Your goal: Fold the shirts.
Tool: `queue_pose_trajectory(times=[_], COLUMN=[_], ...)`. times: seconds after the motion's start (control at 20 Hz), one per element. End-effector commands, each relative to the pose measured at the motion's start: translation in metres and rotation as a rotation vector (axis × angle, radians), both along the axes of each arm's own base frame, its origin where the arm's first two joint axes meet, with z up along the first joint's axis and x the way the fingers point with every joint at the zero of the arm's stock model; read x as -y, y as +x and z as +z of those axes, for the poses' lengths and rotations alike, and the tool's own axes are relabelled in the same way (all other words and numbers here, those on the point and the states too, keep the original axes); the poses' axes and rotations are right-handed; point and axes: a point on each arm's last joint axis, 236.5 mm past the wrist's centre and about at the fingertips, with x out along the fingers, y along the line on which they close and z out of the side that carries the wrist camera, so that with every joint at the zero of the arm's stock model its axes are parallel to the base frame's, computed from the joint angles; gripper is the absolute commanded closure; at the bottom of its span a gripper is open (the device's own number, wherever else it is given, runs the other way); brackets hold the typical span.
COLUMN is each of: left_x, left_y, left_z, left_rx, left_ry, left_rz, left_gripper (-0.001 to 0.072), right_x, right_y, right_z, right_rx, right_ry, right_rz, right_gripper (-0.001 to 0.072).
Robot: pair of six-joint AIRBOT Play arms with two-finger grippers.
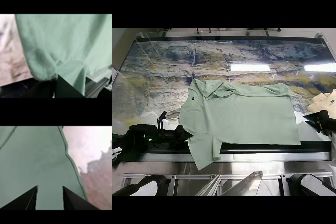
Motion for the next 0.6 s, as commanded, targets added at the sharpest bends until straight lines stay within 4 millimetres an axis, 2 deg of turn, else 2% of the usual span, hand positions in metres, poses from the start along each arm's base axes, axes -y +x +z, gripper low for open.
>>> queue_pose_trajectory(times=[0.0, 0.05, 0.1, 0.25, 0.45, 0.55], left_x=[0.003, -0.001, -0.006, -0.017, -0.019, -0.019], left_y=[-0.005, -0.004, -0.002, 0.002, 0.003, 0.003], left_z=[0.016, 0.019, 0.021, 0.024, 0.025, 0.025], left_rx=[0.010, 0.008, 0.017, 0.037, 0.041, 0.047], left_ry=[-0.090, -0.104, -0.113, -0.124, -0.130, -0.130], left_rz=[-0.021, -0.003, 0.010, 0.042, 0.050, 0.043], left_gripper=[0.0674, 0.0674, 0.0674, 0.0674, 0.0673, 0.0674], right_x=[0.005, 0.009, 0.011, 0.003, -0.027, -0.042], right_y=[-0.034, -0.049, -0.058, -0.065, -0.084, -0.085], right_z=[-0.025, -0.033, -0.038, -0.050, -0.069, -0.074], right_rx=[-0.156, -0.212, -0.247, -0.288, -0.346, -0.330], right_ry=[-0.063, -0.101, -0.119, -0.069, 0.070, 0.128], right_rz=[0.059, 0.092, 0.117, 0.135, 0.206, 0.214], right_gripper=[0.0305, 0.0235, 0.0230, 0.0232, 0.0232, 0.0232])
